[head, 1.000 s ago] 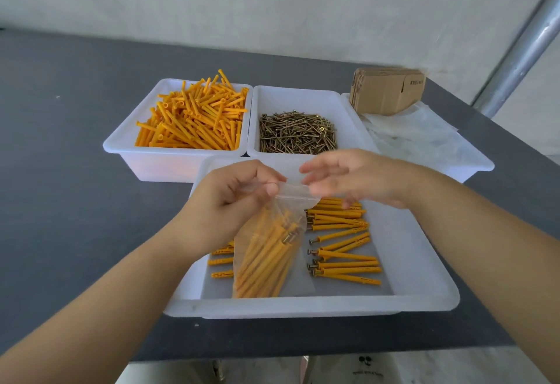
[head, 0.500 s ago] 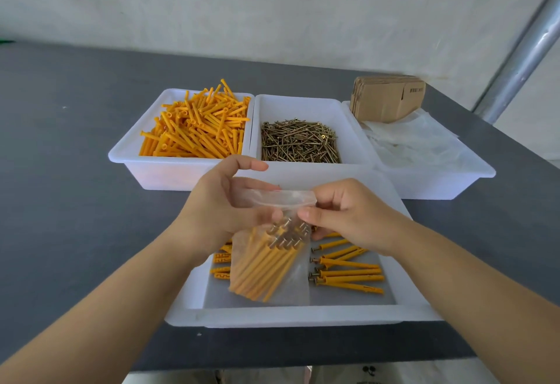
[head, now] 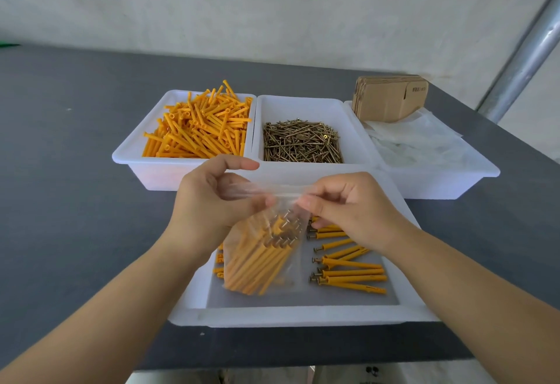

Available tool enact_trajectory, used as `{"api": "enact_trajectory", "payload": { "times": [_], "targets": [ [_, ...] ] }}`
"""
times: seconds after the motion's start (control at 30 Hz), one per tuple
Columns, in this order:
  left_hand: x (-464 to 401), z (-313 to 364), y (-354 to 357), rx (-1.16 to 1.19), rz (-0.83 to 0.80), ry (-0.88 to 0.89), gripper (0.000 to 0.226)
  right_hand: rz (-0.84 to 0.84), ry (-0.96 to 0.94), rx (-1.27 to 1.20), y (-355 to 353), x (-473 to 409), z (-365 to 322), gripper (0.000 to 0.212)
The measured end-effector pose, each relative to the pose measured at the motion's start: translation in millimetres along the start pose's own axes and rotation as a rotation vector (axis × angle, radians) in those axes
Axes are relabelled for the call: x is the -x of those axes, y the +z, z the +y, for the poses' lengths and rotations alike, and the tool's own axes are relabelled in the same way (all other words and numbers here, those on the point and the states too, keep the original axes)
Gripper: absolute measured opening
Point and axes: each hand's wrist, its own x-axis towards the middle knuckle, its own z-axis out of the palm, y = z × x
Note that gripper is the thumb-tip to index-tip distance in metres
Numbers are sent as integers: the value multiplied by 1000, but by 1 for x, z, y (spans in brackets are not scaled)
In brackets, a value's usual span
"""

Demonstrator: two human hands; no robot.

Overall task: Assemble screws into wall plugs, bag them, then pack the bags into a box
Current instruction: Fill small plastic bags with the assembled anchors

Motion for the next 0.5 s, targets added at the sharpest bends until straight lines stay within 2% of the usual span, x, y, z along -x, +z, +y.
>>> {"api": "enact_trajectory", "payload": {
  "times": [0.1, 0.4, 0.5],
  "targets": [
    [2, 2, 1, -32, 1, 52, 45, 4, 23, 5, 0, 0, 0, 13],
    [1, 0, 1, -35, -8, 52, 40, 48, 57, -69, 2, 0, -3, 7],
    [1, 3, 2, -152, 2, 86, 36, 57, 35, -24, 1, -1, -2, 6]
  ]
}}
